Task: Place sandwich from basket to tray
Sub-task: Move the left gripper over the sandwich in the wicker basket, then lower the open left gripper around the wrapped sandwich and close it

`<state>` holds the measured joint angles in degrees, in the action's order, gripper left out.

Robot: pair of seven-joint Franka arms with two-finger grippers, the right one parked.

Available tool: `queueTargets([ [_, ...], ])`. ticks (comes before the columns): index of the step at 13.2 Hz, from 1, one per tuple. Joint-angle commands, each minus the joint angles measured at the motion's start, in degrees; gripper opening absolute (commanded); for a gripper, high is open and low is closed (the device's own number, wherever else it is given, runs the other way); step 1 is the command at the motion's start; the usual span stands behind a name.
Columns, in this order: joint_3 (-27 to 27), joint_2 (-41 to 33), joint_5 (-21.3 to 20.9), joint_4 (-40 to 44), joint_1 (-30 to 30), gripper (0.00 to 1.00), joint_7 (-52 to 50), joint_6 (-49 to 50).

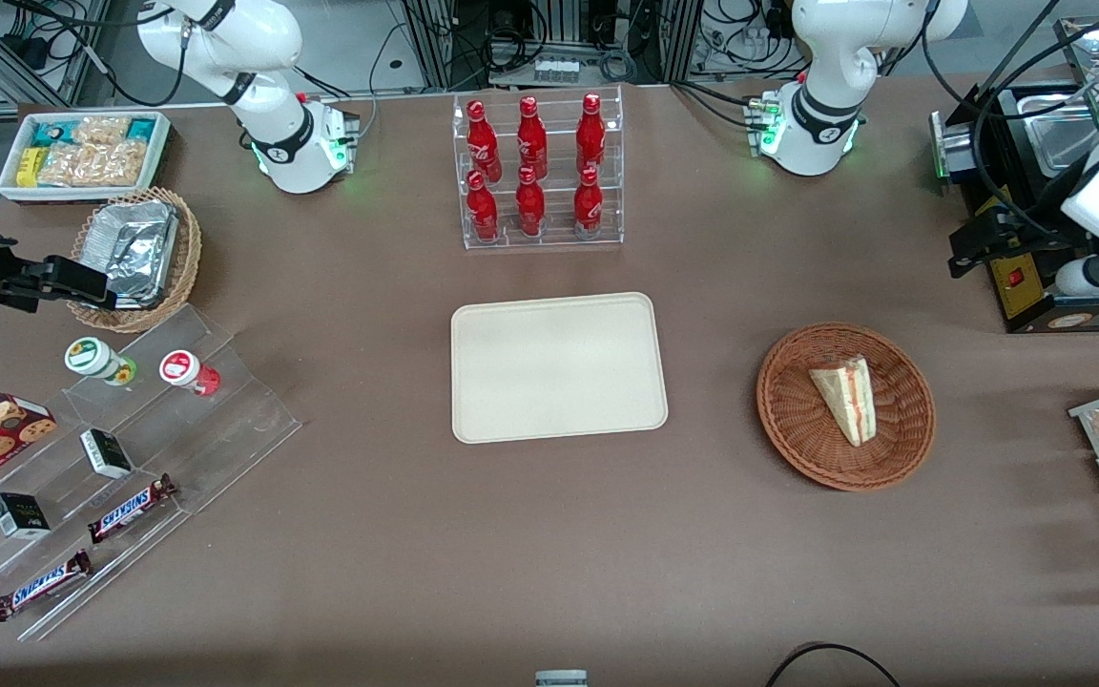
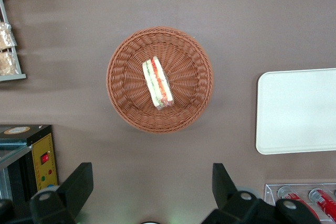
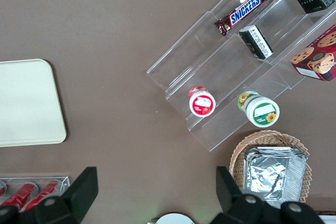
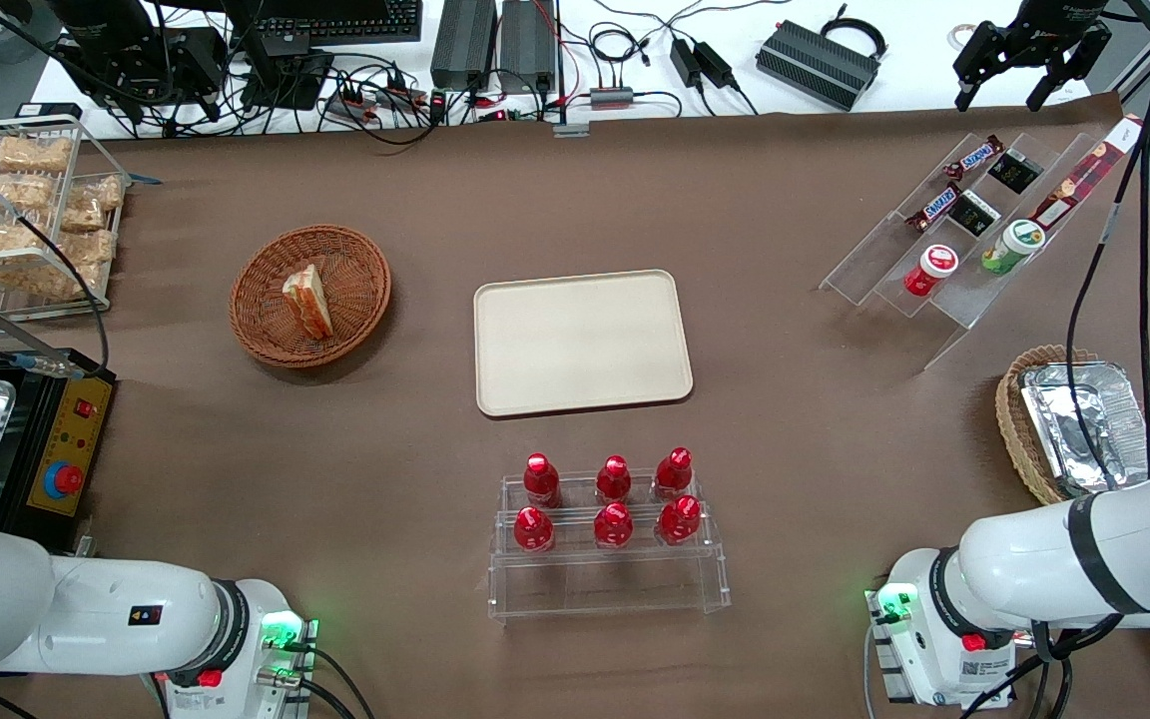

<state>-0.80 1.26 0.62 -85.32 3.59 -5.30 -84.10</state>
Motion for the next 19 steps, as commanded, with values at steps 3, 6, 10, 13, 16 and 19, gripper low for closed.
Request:
queueTargets([
  [3, 0.1, 0.7, 0.0, 1.1, -0.2, 1.00, -0.1, 1.8],
  [6, 0.1, 2.4, -0.3, -3.1, -1.6, 1.00, -0.9, -3.2],
  [10, 0.1, 2.1, -1.3, -16.8, -1.7, 1.00, -2.9, -17.8],
  [13, -0.4, 2.1, -1.4, -27.3, -1.0, 1.00, -12.7, -31.6],
  [16, -1.2, 1.9, -1.4, -35.1, -1.0, 1.00, -19.0, -41.7],
  [19, -1.3, 2.5, -1.4, -41.9, -1.0, 1.00, -21.0, -50.5],
])
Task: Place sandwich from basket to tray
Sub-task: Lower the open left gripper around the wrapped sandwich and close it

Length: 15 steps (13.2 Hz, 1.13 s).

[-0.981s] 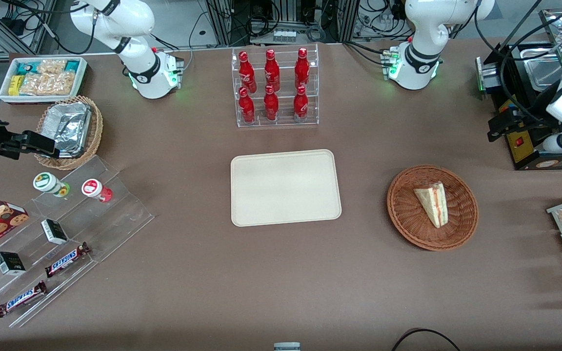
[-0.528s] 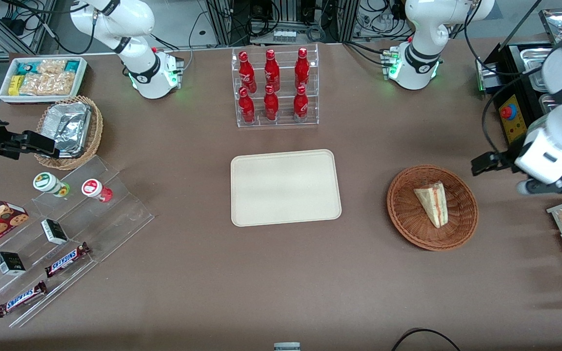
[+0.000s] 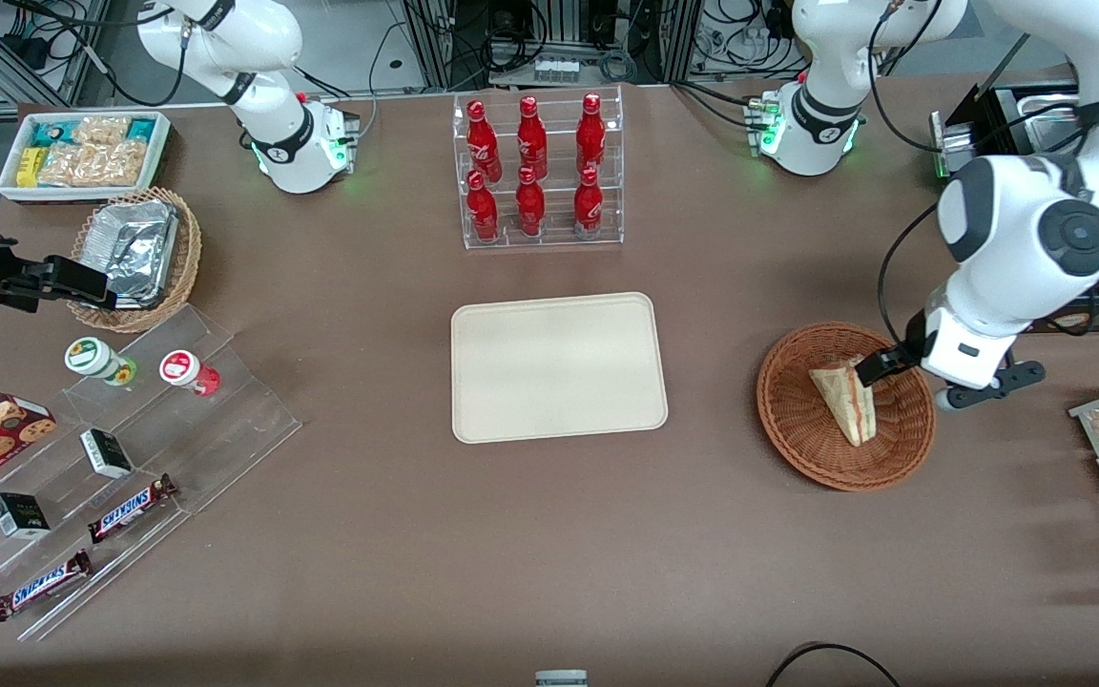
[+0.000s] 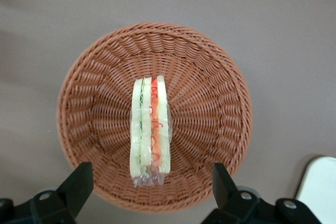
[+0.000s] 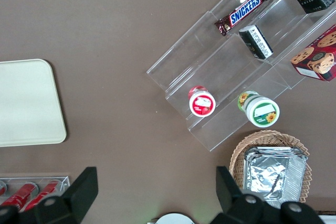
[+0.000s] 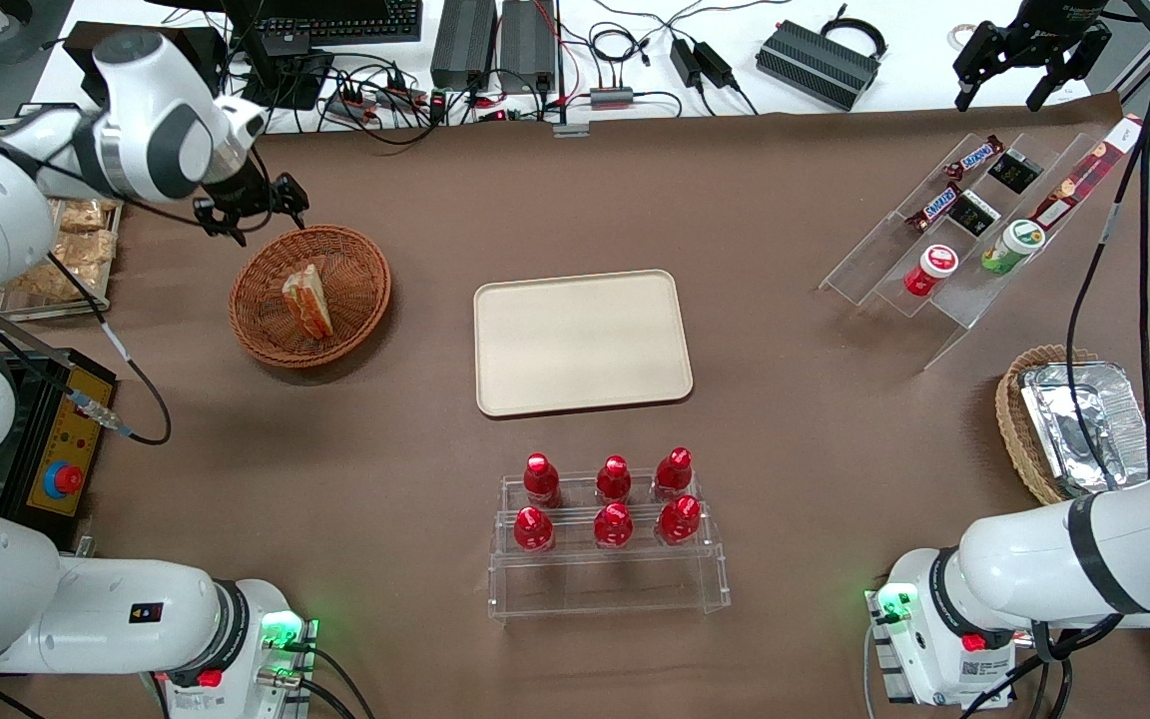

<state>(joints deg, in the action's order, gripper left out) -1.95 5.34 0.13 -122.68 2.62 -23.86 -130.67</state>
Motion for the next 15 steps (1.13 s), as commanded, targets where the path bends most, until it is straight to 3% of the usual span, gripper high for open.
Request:
queueTargets([
  [1, -0.2, -0.5, -0.9, -4.6, 0.0, 1.00, -2.5, -4.1],
  [15, -0.4, 8.4, -1.1, -8.7, 0.0, 0.97, -2.6, -15.1],
])
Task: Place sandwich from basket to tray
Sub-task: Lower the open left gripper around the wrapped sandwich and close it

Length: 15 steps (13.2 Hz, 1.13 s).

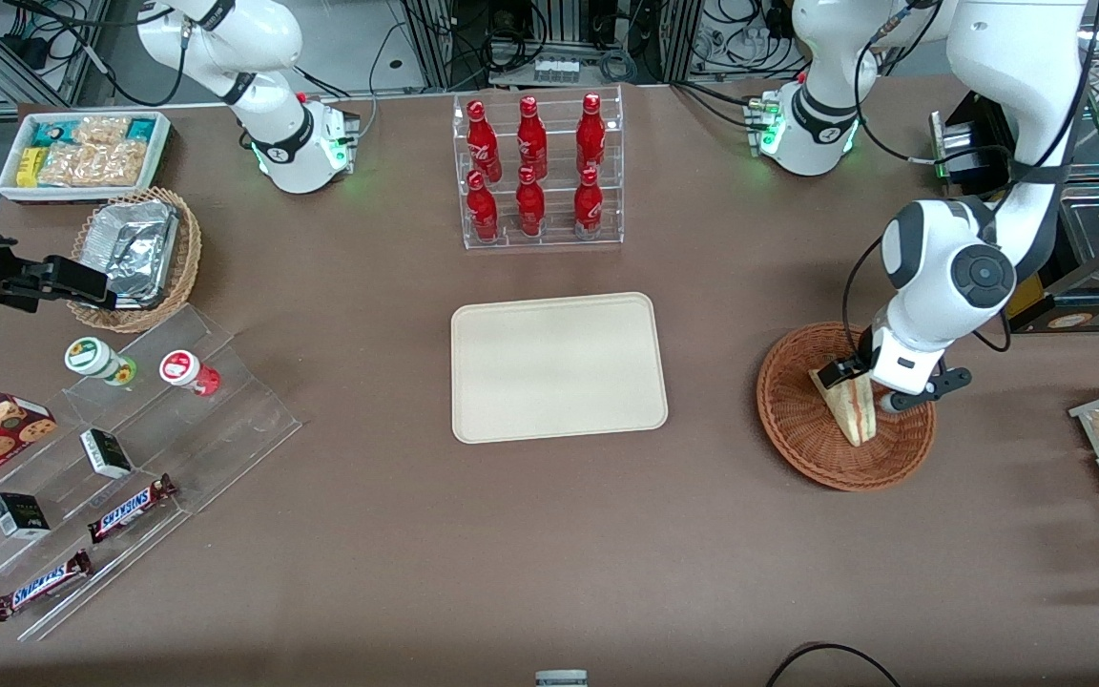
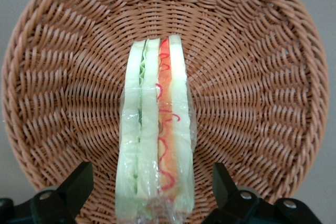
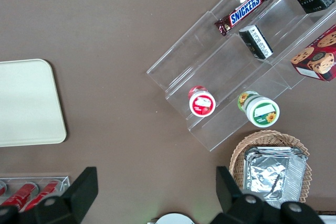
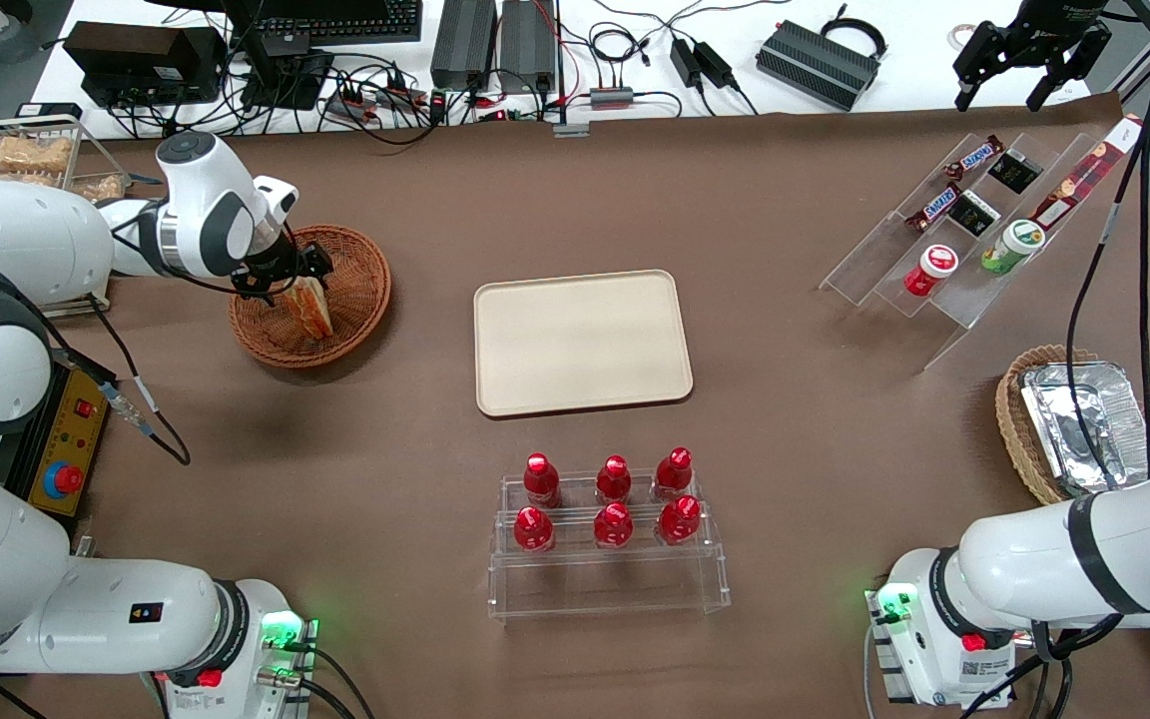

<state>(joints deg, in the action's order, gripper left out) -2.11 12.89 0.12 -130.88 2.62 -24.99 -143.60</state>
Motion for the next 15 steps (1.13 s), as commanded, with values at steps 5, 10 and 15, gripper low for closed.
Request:
queueTargets([
  [5, -0.3, 0.4, -1.0, 0.0, 0.0, 0.00, -1.1, -1.9],
  [10, -0.4, -4.7, -3.5, 5.2, 0.2, 0.00, -0.6, 10.5],
  [15, -5.2, -4.6, -3.2, 27.4, 4.3, 0.00, -2.1, 36.2],
])
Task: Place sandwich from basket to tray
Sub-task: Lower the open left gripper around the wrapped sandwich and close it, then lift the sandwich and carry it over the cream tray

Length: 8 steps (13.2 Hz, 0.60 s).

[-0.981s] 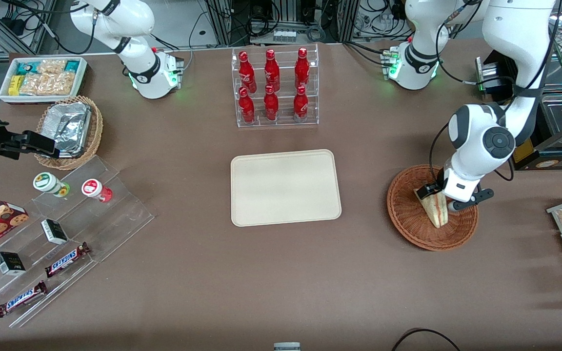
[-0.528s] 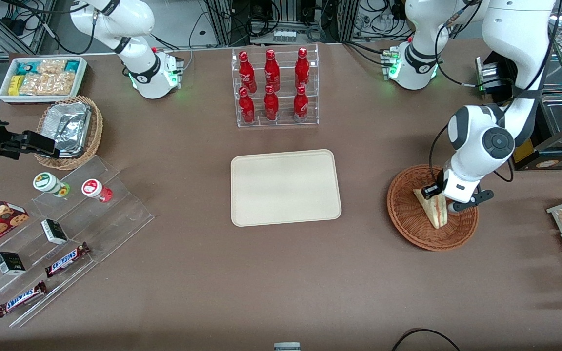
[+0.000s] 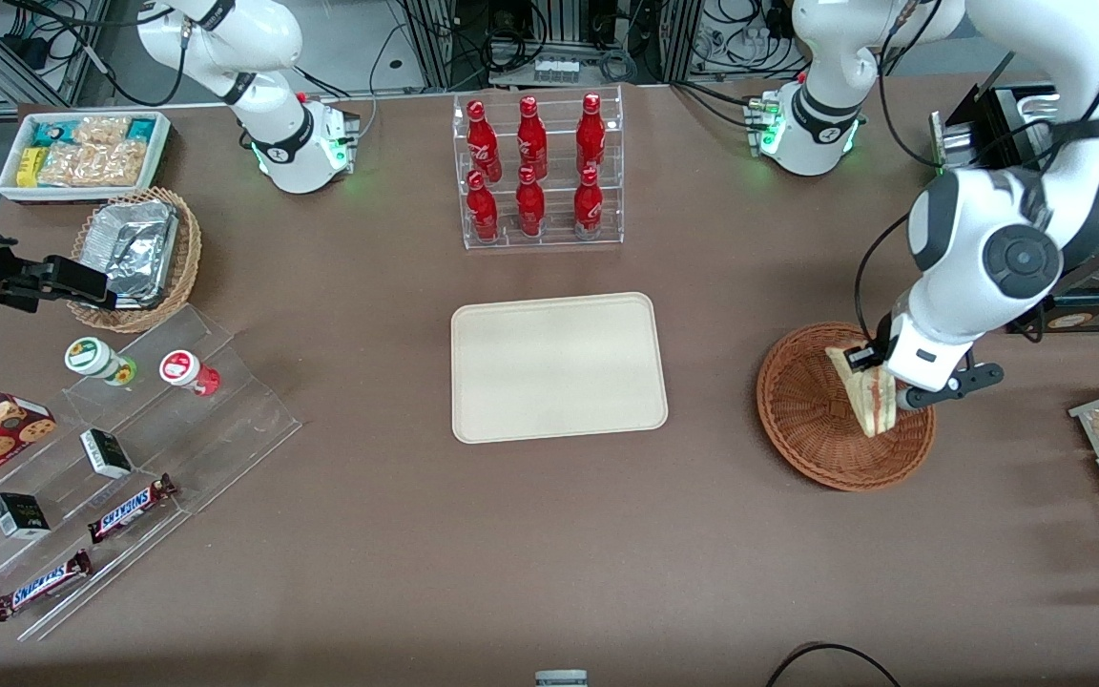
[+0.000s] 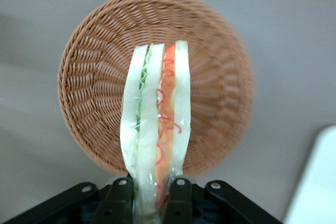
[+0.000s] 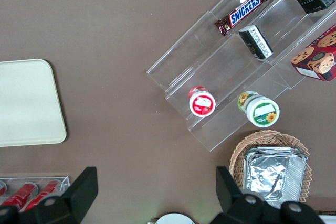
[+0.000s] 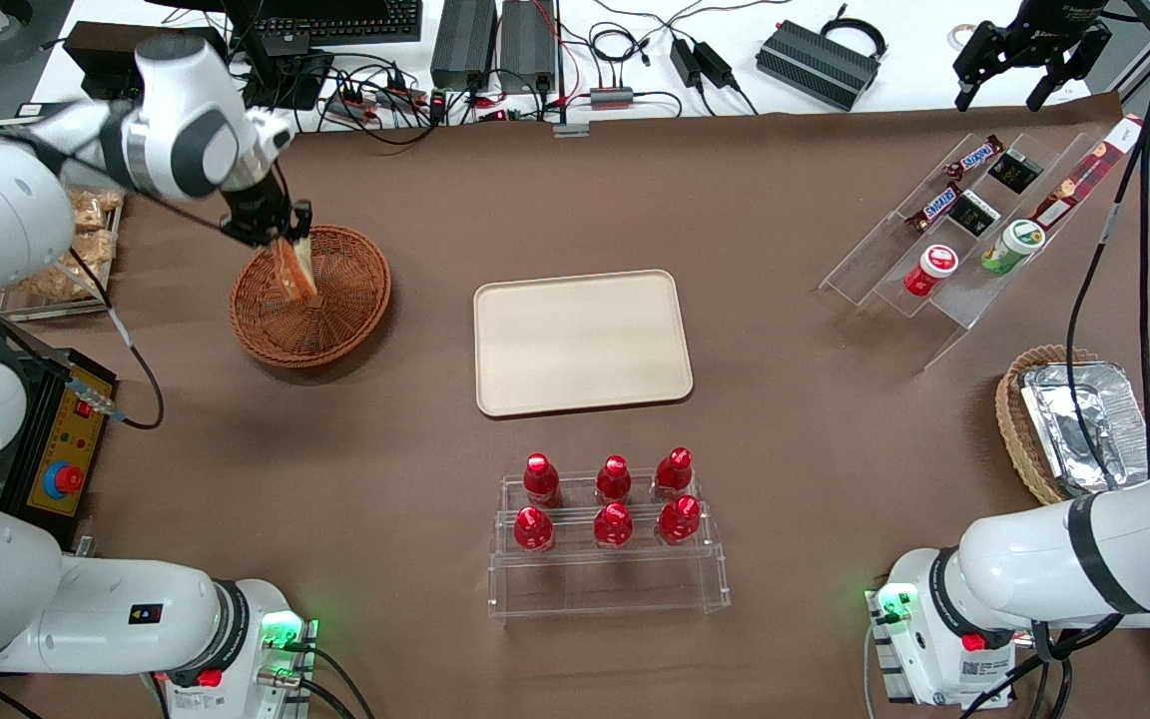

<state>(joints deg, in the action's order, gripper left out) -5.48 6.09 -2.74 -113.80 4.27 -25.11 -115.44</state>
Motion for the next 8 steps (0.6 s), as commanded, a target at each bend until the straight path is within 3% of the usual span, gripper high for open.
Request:
queueTargets([
  [1, -2.7, 3.6, -0.1, 15.1, 4.2, 0.00, -4.5, 11.7],
  [3, -3.6, 5.9, -0.1, 22.6, 9.0, 0.00, -9.9, 16.3],
  [8, -3.6, 14.5, -0.7, 28.8, 23.0, 0.00, -23.0, 15.3],
])
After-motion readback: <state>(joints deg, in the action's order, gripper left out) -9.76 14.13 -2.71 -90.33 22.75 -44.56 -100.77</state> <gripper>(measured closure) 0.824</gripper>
